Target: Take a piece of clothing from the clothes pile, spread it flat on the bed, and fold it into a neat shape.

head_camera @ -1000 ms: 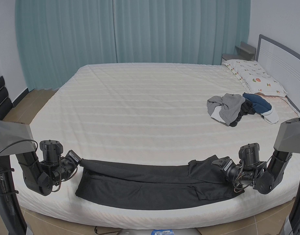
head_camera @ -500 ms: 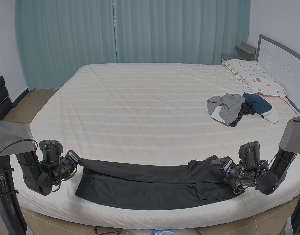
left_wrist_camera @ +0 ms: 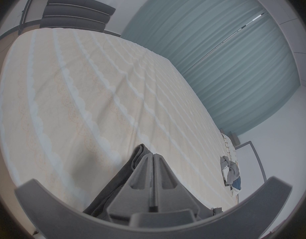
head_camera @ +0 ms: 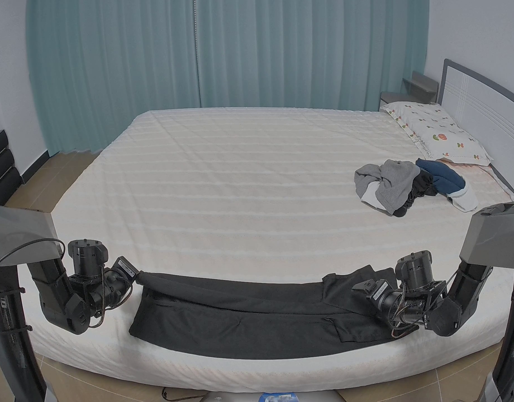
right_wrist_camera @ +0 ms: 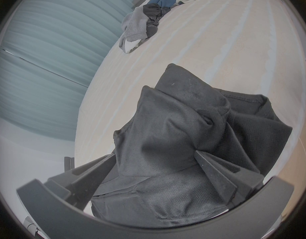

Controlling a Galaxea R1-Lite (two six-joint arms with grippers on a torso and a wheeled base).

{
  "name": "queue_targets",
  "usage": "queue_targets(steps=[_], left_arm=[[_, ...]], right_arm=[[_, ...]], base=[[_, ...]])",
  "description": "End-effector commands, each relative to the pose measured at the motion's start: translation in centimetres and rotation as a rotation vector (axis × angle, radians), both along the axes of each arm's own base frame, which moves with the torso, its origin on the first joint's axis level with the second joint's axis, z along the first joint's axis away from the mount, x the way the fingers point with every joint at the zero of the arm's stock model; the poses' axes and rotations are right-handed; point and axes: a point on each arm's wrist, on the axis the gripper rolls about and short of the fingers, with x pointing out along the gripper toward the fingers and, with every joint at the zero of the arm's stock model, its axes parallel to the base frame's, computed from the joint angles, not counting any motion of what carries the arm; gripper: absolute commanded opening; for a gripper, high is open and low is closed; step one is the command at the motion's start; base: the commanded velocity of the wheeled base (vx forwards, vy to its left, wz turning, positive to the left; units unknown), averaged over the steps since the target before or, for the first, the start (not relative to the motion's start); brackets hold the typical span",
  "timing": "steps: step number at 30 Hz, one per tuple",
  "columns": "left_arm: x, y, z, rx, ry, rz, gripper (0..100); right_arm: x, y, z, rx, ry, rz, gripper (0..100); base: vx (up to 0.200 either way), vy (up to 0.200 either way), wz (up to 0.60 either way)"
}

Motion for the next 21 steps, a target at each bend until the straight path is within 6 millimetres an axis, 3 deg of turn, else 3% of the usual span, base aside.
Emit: queue_targets(steps=[1,7,21], left_arm=[[0.0,0.0,-0.1,0.000,0.003,0.000,0],[0.1,0.0,-0.1,0.002,0.000,0.006,0],[0.1,0.0,-0.1,0.002,0.000,0.004,0]], right_arm=[[0.1,0.0,-0.4,-0.006,0.009,-0.008,100],[-0.8,0.2,2.6,0.020,-0.055,0.008,100],[-0.9,1.3,-0.7,-0.005,0.041,0.025,100]], base=[[0.000,0.000,0.00],[0.000,0.000,0.00],[0.000,0.000,0.00]])
